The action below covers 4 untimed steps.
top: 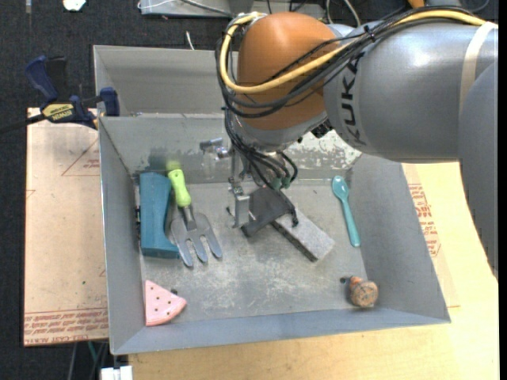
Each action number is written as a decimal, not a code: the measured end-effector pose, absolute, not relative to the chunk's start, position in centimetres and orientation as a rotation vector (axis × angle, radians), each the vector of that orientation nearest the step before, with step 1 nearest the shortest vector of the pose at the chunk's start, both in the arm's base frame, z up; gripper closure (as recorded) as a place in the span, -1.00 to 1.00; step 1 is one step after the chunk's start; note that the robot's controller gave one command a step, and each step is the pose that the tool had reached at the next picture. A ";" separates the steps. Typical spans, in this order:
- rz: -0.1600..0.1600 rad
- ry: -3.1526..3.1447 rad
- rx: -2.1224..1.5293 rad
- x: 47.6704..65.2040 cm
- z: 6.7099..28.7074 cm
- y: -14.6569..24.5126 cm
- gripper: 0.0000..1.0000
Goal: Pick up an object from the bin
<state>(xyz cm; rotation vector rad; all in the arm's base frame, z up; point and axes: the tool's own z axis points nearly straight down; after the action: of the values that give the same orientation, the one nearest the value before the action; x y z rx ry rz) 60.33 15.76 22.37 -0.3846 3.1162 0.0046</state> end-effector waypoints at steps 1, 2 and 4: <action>0.005 3.120 -0.309 60.1 15.9 14.9 -1.00; 0.008 3.132 -0.200 59.9 16.2 10.6 -1.00; 0.008 3.130 -0.129 62.3 21.3 8.1 -1.00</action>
Offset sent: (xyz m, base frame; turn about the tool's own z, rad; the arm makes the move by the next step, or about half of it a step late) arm -0.0020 -0.0666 -0.0414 0.1363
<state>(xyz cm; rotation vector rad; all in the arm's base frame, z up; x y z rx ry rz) 62.34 8.14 21.34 -0.1286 3.1297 0.0079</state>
